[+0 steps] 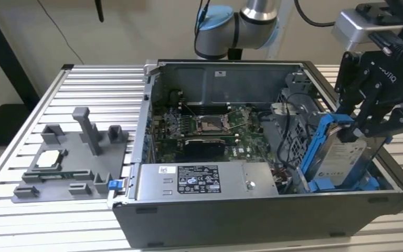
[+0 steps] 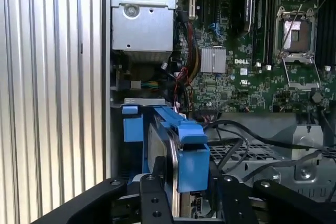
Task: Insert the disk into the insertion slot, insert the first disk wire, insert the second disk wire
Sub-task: 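Insert the disk into the insertion slot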
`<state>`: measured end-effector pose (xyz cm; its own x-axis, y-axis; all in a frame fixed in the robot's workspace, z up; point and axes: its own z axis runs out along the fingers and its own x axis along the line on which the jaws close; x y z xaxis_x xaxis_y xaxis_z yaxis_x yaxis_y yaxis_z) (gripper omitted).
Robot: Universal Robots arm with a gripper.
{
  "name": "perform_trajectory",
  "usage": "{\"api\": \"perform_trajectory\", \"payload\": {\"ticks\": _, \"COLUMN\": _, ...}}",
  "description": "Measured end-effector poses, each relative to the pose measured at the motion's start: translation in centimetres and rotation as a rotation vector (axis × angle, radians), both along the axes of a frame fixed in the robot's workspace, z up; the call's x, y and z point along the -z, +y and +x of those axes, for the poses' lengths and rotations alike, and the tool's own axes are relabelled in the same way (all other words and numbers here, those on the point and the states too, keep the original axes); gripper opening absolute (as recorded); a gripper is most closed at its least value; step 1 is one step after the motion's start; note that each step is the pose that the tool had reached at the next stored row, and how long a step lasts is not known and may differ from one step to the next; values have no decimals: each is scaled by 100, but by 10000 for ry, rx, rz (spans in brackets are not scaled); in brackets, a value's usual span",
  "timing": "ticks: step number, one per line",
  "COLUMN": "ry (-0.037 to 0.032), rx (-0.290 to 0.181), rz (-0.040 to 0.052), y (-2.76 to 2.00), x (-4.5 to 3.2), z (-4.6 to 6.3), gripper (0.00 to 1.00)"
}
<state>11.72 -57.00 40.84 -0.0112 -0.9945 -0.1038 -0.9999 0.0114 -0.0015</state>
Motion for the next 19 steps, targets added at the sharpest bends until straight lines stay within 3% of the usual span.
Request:
{"api": "perform_trajectory", "payload": {"ticks": 8, "ry": 0, "rx": 1, "rz": 30, "y": -11, "x": -305, "z": 0, "gripper": 100}}
{"api": "perform_trajectory", "payload": {"ticks": 12, "ry": 6, "rx": 0, "rz": 29, "y": -28, "x": -393, "z": 0, "gripper": 100}}
{"api": "perform_trajectory", "payload": {"ticks": 15, "ry": 7, "rx": 0, "rz": -43, "y": -29, "x": -376, "z": 0, "gripper": 100}}
{"api": "perform_trajectory", "payload": {"ticks": 16, "ry": 6, "rx": 0, "rz": -104, "y": -30, "x": -367, "z": 0, "gripper": 0}}
{"api": "perform_trajectory", "payload": {"ticks": 19, "ry": 9, "rx": 1, "rz": -421, "y": -30, "x": -361, "z": 0, "gripper": 0}}
